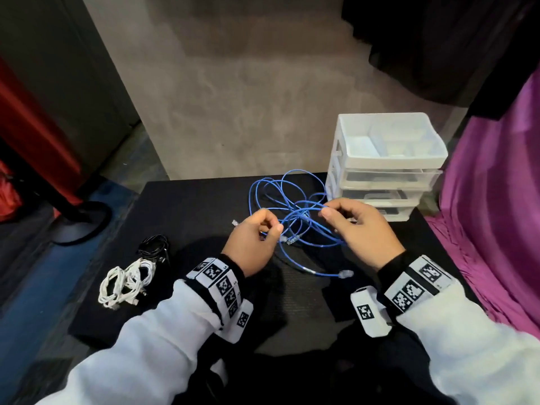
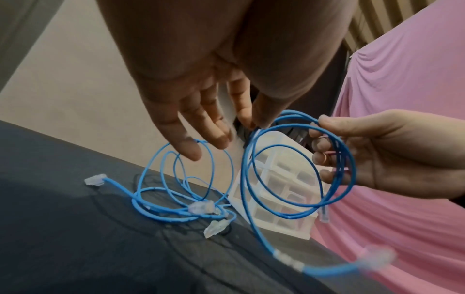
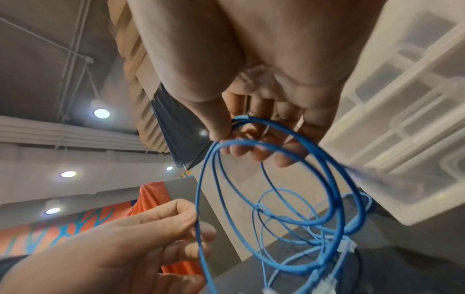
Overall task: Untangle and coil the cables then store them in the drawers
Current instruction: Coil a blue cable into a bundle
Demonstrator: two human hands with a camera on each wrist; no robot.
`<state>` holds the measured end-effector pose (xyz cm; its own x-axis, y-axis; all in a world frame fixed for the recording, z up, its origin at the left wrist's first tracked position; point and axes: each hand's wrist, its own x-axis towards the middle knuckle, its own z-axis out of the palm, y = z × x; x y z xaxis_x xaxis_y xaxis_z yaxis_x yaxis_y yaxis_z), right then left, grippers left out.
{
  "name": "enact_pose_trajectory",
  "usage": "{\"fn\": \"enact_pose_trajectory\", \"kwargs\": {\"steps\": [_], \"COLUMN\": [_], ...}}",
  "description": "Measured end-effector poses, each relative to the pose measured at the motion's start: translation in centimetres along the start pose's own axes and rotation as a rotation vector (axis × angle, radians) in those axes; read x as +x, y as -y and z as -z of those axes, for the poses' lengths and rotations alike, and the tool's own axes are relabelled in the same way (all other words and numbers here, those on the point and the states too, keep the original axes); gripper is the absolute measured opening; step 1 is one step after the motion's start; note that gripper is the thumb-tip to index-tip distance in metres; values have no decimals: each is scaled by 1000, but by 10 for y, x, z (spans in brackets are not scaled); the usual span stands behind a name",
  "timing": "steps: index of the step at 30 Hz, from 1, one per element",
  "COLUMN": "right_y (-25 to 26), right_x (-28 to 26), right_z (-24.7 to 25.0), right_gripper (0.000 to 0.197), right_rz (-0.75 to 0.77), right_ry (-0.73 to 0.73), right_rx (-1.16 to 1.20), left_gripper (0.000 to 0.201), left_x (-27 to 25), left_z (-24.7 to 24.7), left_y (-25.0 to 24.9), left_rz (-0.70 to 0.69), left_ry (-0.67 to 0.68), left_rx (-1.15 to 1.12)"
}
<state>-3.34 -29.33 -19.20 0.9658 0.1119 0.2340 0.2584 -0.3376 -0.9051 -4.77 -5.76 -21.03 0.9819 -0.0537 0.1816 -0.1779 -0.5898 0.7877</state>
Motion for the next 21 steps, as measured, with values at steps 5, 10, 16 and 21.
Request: {"fn": "enact_pose_trajectory", "kwargs": {"steps": [5, 10, 16, 21], "right_y": [18, 10, -24, -15], "right_x": [-11, -18, -32, -64], "right_z": [4, 8, 42, 13], "right_gripper": [7, 20, 17, 72], "right_rz": [107, -129, -364, -176], "right_ry": [-14, -224, -424, -381], "right_rx": [-72, 113, 273, -398], "left_gripper": [6, 25, 24, 26], "left_x": [-13, -36, -65, -80], "left_z": [-1, 20, 71, 60], "left_y": [-15, -19, -4, -14], "left_rz": [20, -3, 211, 25], "left_ry": [117, 95, -6, 10], "left_rx": [-372, -427, -678, -383]}}
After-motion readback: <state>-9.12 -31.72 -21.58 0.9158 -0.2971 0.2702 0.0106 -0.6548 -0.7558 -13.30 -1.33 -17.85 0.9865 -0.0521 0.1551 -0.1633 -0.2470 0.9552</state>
